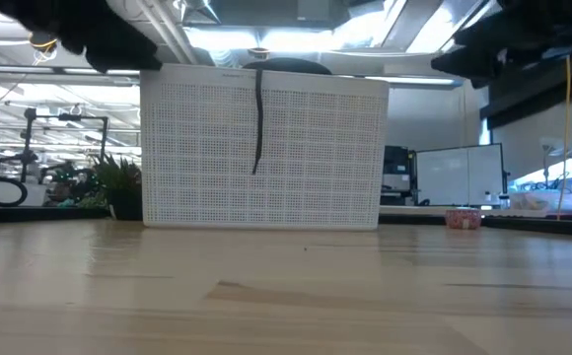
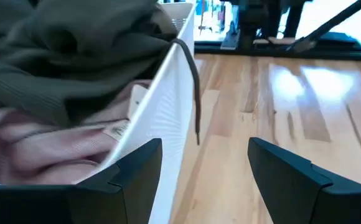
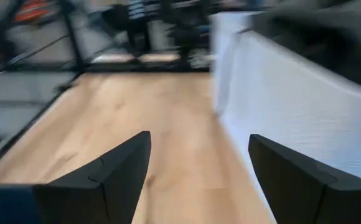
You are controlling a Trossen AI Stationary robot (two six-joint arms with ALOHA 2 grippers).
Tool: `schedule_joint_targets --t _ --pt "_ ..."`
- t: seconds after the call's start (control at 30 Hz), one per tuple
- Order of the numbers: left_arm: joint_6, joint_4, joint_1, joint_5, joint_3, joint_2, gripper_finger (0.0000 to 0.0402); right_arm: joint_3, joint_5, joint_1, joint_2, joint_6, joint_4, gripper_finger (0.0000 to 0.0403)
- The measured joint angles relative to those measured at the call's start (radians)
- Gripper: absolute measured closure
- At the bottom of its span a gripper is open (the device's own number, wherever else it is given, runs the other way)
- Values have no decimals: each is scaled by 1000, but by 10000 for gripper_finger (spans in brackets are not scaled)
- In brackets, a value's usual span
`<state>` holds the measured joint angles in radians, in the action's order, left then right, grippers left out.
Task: Sort clothes
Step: Return to Home Position
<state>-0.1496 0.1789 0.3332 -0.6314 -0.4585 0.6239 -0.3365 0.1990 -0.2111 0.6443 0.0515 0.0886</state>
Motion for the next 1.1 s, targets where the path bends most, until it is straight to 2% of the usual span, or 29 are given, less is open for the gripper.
schedule_joint_targets --t 0.07,0.13,0.2,0.27,0.5,0.83,0.97,1.1 --pt "27 -70 0 19 52 -24 169 20 -95 20 -15 -11 -5 114" --pt "61 -113 0 100 108 -70 169 43 -165 47 -29 -7 -5 114" --pt "70 -119 1 169 150 -123 169 75 -225 75 -46 -4 -20 114" --pt "51 -119 1 184 188 -179 169 97 -261 100 -69 0 -4 114" --pt "61 -182 1 192 299 -340 169 195 -255 155 -156 23 82 113" --pt "79 -178 1 229 391 -534 169 271 -258 154 -290 57 95 113" --pt "116 -126 -16 370 398 -617 169 286 -309 154 -336 57 100 113" --pt "104 -105 -71 372 404 -618 169 325 -297 154 -382 58 116 113"
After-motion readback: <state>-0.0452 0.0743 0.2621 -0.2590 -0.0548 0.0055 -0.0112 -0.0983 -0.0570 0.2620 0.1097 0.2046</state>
